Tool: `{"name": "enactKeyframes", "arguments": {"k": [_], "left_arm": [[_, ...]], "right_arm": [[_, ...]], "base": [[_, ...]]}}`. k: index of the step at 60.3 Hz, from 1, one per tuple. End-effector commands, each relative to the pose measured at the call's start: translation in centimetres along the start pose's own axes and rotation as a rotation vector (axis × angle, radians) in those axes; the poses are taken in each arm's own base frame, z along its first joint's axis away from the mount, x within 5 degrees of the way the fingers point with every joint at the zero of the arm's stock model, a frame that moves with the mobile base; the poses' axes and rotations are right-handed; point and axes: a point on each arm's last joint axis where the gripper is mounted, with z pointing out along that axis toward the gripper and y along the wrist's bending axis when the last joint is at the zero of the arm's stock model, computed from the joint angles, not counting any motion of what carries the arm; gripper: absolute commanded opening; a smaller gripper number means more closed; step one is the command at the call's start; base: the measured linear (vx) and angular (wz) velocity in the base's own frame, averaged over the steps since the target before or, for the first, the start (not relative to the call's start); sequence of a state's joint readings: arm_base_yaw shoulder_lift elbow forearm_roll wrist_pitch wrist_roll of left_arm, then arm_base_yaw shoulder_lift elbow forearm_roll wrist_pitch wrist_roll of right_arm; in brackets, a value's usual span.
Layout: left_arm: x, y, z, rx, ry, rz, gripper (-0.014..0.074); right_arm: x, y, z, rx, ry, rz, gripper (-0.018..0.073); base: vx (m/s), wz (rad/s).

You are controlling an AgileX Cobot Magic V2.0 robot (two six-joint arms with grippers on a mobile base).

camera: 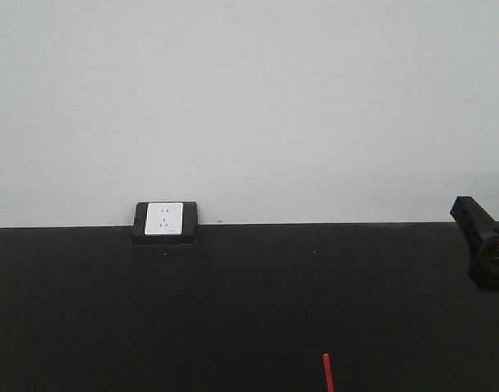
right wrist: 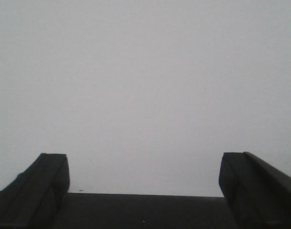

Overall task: Grab beaker from right and move to left
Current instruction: 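Lower the right gripper toward the glass beaker with the red rod, then close the right gripper around the glass beaker and lift it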

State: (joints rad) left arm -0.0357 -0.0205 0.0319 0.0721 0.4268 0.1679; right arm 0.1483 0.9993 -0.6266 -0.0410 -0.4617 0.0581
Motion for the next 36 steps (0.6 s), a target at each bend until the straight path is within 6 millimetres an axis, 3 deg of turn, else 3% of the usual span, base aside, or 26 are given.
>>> {"name": "enactKeyframes", "arguments": {"k": [1,9,18,28,36], "left_arm": [[-0.2,0.0,0.2,-0.004,-0.065,0.001,-0.0006],[-0.2,0.0,0.2,-0.004,-0.065,0.001,-0.0006],[-0.2,0.0,0.2,-0.004,-0.065,0.001,-0.0006],[-0.2,0.0,0.2,-0.004,-0.065,0.001,-0.0006],[-0.2,0.0,0.2,-0.004,-0.065,0.001,-0.0006]], "right_arm": [[-1.6,1.2,0.8,-0.129,-0.14,-0.062,0.0652],[0.8,2.9,1.6,-0.332,-0.065,-0.139,0.0633],[4.8,4.0,1.0,-0.476,0.04,-0.069,0.0609],[10.3,4.2,-1.9,-0.513,0.188,0.011,0.0585],[13.6,4.3,-4.7,-0.523,0.277,0.025,0.0585]], "base": [[0.0,0.0],[0.0,0.0],[0.0,0.0],[0.0,0.0],[0.0,0.0]]}}
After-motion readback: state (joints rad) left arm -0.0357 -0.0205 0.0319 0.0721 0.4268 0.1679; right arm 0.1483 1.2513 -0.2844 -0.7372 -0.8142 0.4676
